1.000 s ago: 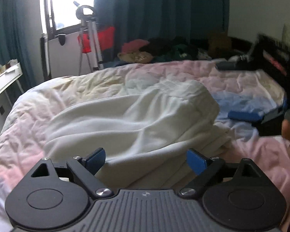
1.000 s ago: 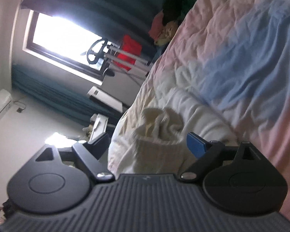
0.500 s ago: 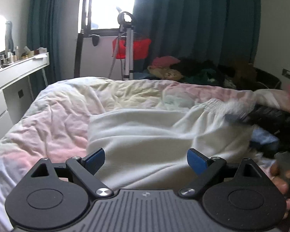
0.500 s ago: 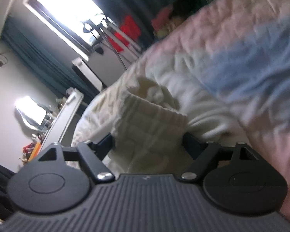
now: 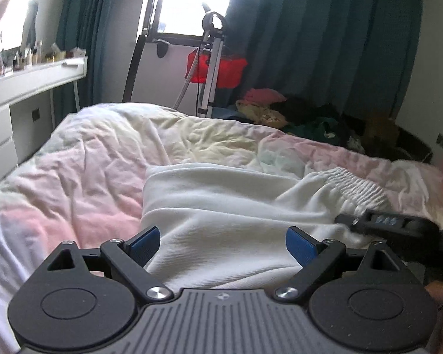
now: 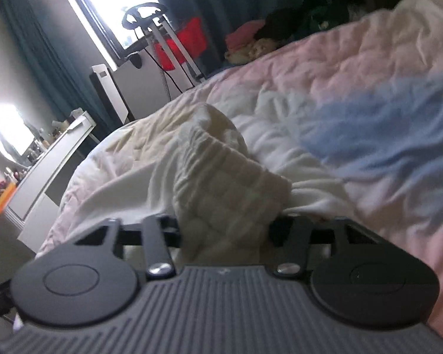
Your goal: Fold clothes
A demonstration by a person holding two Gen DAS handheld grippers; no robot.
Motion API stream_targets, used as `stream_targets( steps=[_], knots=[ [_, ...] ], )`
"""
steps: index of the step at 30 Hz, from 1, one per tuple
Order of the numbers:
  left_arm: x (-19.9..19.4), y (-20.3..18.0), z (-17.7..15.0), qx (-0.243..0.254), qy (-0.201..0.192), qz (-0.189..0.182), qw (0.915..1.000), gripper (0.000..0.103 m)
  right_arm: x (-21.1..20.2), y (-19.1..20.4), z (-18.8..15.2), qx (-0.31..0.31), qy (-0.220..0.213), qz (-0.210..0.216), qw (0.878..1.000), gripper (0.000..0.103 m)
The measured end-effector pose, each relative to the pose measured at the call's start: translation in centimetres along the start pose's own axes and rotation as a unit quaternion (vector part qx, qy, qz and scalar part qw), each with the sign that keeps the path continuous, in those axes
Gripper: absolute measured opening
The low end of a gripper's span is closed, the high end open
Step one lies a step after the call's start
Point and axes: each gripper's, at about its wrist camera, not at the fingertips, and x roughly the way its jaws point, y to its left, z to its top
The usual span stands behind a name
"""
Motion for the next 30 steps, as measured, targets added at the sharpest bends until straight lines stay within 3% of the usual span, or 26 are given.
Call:
stream_targets(
  steps=[5, 13, 17, 21, 24, 27, 30],
  knots=[
    [-0.5, 0.7, -0.1, -0.033, -0.003, -0.030, 0.9990, 0.094, -1.6, -0.5, 1.3, 0.000, -0.026, 0.016, 1.000, 0.041],
    [0.4, 0.3, -0.9, -0.040, 0.016, -0.026, 0.9987, 0.094, -3.5, -1.6, 2.8, -0.006, -0.048, 0.024, 0.999, 0.043],
    [0.1, 0.2, -1.0, -0.043, 0.007, -0.018, 0.9989, 0.094, -4.4, -2.1, 3.5, -0.009, -0.059, 0.028, 0.998, 0.043],
    [-1.2, -0.9, -1.4, 0.010, -0.019, -0.037, 0.9991, 0.094, -6.8, 1.6, 2.6, -0.080, -0.099, 0.104, 0.986, 0.043],
    [-2.5, -2.6, -2.5, 0.073, -0.029, -0.068, 0.9946, 0.094, -6.8, 2.2, 2.3, -0.081, -0.101, 0.118, 0.985, 0.043],
    [-3.4, -4.9, -4.0, 0.131, -0.031, -0.105, 0.9854, 0.094, -5.6, 0.8, 3.4, -0.045, -0.087, 0.110, 0.989, 0.043],
    [-3.4, -7.8, -6.0, 0.213, -0.028, -0.129, 0.9681, 0.093, -4.1, -1.5, 4.7, 0.025, -0.052, 0.114, 0.992, 0.043]
  ],
)
